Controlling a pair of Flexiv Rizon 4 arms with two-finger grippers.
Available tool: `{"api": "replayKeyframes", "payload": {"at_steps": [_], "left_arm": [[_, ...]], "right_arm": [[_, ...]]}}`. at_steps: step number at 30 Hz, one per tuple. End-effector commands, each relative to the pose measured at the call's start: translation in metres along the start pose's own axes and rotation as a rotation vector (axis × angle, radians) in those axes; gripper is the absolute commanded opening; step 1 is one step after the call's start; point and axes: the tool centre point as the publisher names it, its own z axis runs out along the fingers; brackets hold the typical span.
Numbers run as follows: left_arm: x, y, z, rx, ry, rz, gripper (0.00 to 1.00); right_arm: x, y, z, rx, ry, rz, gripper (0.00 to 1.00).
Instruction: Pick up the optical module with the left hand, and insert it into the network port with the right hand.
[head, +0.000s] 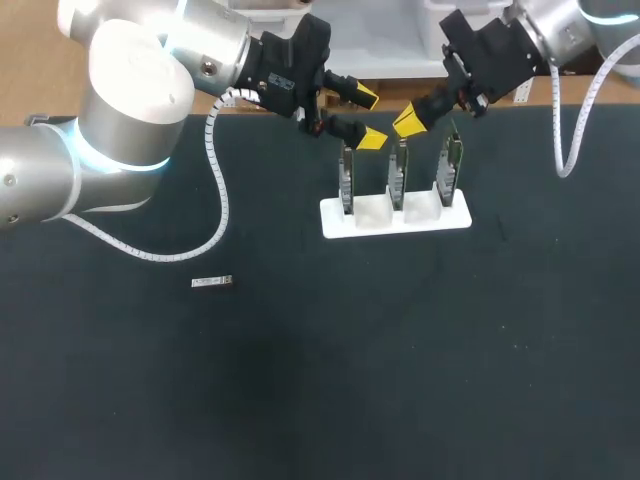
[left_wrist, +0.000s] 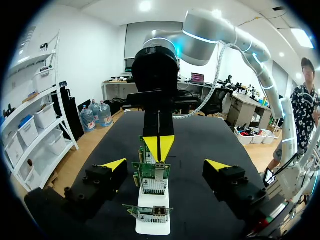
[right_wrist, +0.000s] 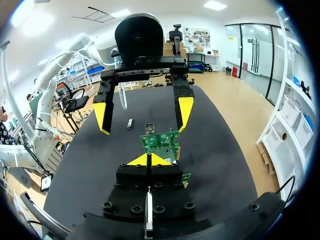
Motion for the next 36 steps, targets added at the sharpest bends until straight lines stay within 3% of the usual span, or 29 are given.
{"api": "replayKeyframes", "payload": {"at_steps": [1,12,22,28,36], "left_arm": [[-0.001,0.002,0.001,0.003,0.005,-0.001,1.00],[-0.001,0.002,0.001,0.003,0.005,-0.001,1.00],[-0.001,0.002,0.001,0.003,0.005,-0.001,1.00],[-0.001,0.002,0.001,0.003,0.005,-0.001,1.00],[-0.001,0.002,0.001,0.003,0.005,-0.001,1.00]], "right_arm": [[0.007,-0.002,0.006,0.000,0.010,0.002,0.00],[0.004,-0.001,0.004,-0.009,-0.018,0.017,0.00],[-0.021,0.007,-0.039,0.004,-0.071,-0.057,0.00],[-0.008,0.019,-0.080,0.011,-0.060,-0.059,0.00],[0.020,0.027,-0.109,-0.002,-0.020,-0.042,0.00]]}}
